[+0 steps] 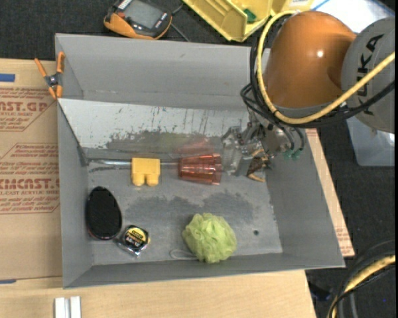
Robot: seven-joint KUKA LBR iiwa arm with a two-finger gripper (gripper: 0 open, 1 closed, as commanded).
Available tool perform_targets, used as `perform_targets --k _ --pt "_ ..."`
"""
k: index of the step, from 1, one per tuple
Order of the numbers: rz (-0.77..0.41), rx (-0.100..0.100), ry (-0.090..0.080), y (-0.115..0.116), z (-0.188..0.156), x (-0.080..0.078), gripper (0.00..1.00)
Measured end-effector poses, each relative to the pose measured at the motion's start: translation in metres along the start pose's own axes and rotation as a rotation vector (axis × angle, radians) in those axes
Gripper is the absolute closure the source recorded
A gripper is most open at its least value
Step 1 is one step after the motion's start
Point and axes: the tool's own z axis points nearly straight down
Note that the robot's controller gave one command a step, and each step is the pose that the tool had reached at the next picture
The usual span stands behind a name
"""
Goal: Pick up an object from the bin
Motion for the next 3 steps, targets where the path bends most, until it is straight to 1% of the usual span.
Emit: perform_targets --k 1,2,3 --pt "-0.059 0.004 -0.019 0.006 0.0 0.0 1.0" --pt "-0.255 0.004 -0.016 0.032 -0.049 -0.016 1.0" --pt "-0.242 0.002 -0.014 -0.008 0.036 -0.004 1.0"
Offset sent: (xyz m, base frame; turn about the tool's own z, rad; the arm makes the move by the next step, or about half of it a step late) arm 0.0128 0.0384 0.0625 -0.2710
